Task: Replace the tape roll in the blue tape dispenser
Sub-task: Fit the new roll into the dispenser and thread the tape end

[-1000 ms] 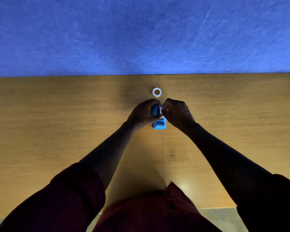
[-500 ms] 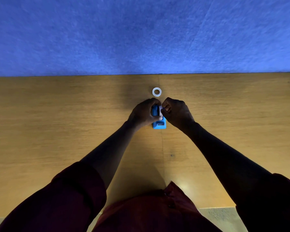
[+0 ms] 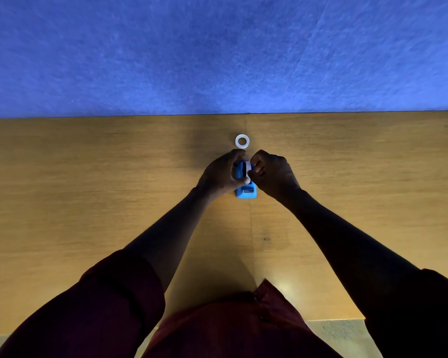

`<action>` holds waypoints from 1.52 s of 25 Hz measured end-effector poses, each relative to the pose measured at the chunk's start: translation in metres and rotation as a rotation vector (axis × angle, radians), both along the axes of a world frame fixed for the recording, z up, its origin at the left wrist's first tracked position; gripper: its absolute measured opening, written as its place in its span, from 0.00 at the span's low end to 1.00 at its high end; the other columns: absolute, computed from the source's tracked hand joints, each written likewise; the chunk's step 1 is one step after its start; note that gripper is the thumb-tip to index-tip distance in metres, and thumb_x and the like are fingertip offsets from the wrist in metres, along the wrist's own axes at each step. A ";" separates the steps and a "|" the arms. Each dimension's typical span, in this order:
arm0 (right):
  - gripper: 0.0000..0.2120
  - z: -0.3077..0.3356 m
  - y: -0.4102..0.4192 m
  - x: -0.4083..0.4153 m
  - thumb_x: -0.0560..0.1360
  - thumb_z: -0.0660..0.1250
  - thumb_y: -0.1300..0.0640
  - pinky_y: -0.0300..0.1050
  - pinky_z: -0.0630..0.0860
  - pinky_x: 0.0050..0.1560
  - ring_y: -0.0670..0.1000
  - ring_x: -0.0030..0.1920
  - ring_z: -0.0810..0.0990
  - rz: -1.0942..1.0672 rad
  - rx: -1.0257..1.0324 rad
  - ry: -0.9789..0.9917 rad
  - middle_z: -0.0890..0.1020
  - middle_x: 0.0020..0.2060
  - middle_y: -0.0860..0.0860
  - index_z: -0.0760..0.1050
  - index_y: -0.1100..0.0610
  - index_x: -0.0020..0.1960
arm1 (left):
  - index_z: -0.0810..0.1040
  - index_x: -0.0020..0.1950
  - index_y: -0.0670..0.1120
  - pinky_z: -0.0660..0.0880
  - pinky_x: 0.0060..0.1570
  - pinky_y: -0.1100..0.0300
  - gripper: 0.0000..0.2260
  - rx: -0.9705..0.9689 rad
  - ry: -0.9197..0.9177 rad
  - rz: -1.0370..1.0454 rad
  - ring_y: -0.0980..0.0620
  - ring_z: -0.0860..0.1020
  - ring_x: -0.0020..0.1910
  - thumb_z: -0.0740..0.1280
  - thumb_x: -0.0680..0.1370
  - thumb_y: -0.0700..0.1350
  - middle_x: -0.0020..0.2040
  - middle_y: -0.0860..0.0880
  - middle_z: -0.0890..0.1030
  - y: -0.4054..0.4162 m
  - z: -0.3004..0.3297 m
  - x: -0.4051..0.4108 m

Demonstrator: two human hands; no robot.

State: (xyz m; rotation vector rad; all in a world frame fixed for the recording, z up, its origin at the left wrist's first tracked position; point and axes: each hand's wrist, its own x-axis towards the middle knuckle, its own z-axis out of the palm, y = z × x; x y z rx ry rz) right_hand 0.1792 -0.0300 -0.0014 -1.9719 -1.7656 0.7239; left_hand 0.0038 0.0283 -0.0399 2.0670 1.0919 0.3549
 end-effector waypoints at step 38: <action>0.05 0.009 0.009 -0.002 0.77 0.68 0.59 0.51 0.82 0.45 0.47 0.41 0.83 -0.029 -0.007 0.059 0.86 0.42 0.48 0.83 0.56 0.49 | 0.76 0.63 0.50 0.79 0.55 0.53 0.23 -0.027 0.054 -0.023 0.55 0.79 0.55 0.77 0.71 0.54 0.58 0.52 0.80 0.001 0.008 0.000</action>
